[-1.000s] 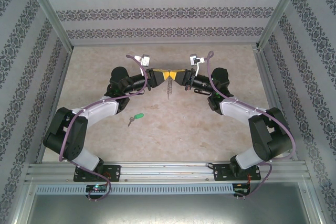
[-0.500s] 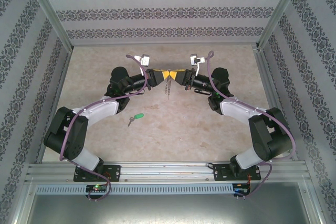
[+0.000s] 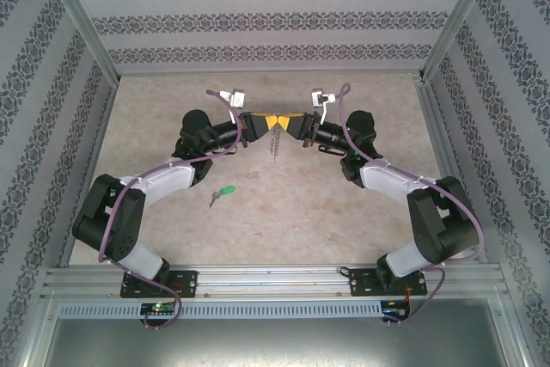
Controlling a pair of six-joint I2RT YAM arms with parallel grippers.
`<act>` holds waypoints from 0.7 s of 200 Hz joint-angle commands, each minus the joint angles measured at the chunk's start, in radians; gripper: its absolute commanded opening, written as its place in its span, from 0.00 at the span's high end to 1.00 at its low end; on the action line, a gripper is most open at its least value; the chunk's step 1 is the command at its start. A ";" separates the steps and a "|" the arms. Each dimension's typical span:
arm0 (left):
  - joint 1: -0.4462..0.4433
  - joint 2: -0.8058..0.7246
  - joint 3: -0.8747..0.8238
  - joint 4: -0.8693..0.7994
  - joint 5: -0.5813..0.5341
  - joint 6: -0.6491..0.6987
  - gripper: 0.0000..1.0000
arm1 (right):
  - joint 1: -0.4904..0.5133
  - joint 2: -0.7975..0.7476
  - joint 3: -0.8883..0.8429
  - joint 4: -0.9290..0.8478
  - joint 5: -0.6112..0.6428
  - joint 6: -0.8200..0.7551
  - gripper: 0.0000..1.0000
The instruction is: Put the keys on the keyring
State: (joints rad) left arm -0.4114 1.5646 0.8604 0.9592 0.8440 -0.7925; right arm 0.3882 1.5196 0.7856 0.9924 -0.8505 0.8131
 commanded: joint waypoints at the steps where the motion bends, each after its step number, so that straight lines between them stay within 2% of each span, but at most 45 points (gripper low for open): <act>1: -0.008 0.006 -0.006 0.121 -0.006 0.005 1.00 | 0.007 -0.023 0.014 0.009 -0.020 -0.015 0.93; 22: -0.009 0.000 -0.026 0.153 -0.016 0.024 1.00 | -0.012 -0.045 -0.003 0.008 -0.003 -0.006 0.59; 31: -0.008 -0.005 -0.038 0.163 -0.025 0.037 1.00 | -0.029 -0.064 -0.016 0.009 0.006 0.005 0.49; 40: -0.007 -0.013 -0.046 0.163 -0.032 0.055 1.00 | -0.044 -0.085 -0.030 0.006 0.012 0.012 0.44; 68: -0.009 -0.045 -0.089 0.202 -0.056 0.107 1.00 | -0.084 -0.187 -0.091 -0.084 0.044 -0.011 0.39; 95: -0.008 -0.083 -0.128 0.221 -0.097 0.174 1.00 | -0.082 -0.306 -0.137 -0.281 0.107 -0.104 0.36; 113: -0.009 -0.110 -0.142 0.213 -0.120 0.228 1.00 | -0.063 -0.364 -0.156 -0.395 0.159 -0.161 0.36; 140: -0.009 -0.151 -0.171 0.223 -0.183 0.315 1.00 | 0.018 -0.410 -0.173 -0.570 0.253 -0.262 0.36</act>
State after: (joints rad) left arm -0.4122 1.4761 0.7086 1.0882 0.7300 -0.6041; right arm 0.3397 1.1397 0.6342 0.6315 -0.7067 0.6781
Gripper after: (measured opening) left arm 0.048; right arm 0.640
